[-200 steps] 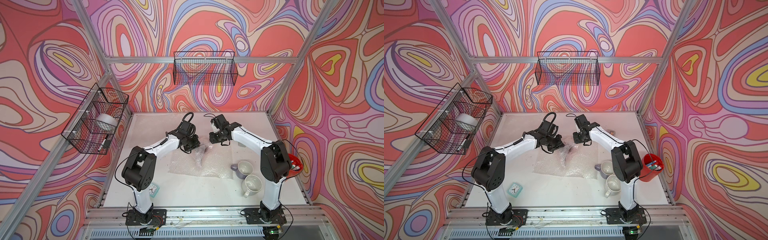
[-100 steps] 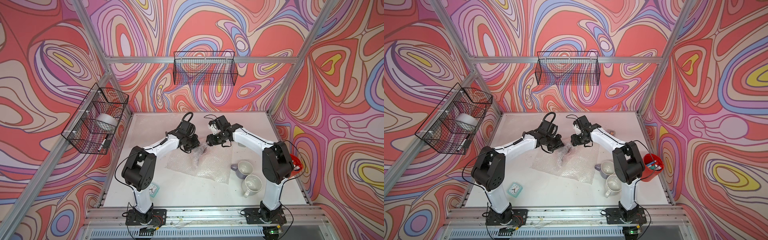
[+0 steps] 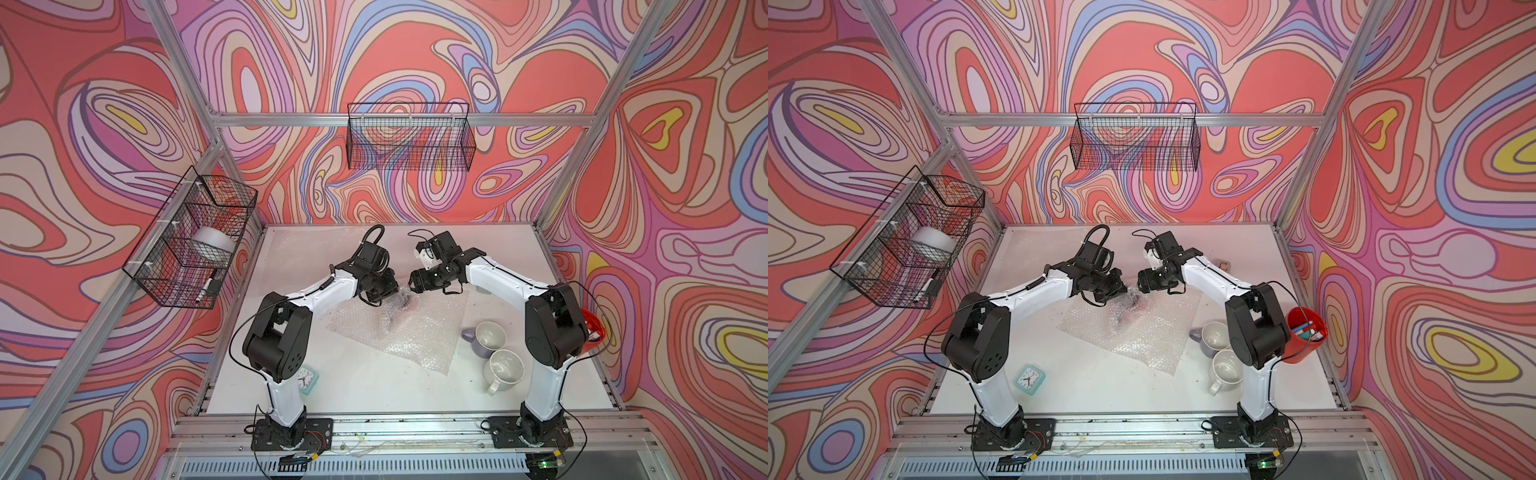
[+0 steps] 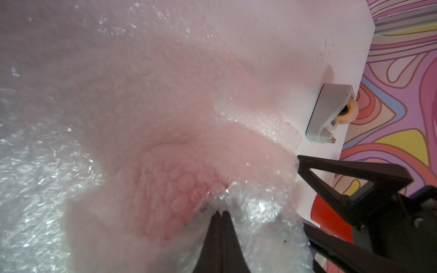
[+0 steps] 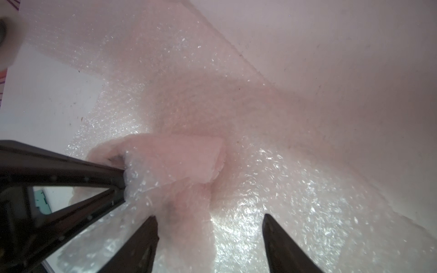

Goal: Wrap mugs in bubble wrap
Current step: Wrap the mug in bubble wrap.

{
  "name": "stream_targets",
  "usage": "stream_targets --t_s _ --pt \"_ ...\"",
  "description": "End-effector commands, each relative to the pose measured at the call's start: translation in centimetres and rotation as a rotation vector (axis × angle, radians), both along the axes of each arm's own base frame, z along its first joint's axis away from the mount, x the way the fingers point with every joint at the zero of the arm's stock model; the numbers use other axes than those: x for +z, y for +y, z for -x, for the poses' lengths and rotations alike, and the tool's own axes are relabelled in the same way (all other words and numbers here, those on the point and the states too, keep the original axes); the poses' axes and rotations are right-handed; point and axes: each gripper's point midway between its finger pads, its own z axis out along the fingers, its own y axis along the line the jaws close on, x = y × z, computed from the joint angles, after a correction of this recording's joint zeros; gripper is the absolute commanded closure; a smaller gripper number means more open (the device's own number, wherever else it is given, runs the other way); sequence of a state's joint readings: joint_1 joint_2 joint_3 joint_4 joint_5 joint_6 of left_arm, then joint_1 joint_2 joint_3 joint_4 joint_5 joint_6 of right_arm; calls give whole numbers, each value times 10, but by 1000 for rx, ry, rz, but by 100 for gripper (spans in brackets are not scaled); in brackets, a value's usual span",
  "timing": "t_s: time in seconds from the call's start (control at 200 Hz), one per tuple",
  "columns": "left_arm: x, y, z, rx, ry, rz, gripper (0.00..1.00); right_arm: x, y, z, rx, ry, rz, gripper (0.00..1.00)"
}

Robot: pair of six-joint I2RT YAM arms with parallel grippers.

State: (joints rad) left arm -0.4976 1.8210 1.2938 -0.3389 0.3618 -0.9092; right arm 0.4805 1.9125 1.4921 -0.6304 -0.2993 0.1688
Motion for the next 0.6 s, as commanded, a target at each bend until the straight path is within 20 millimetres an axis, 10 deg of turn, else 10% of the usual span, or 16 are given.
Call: stream_targets --t_s 0.0,0.596 --pt "-1 5 -2 33 -14 0 100 -16 13 12 61 70 -32 29" --pt "-26 10 10 52 43 -9 100 -93 9 29 90 212 209 33"
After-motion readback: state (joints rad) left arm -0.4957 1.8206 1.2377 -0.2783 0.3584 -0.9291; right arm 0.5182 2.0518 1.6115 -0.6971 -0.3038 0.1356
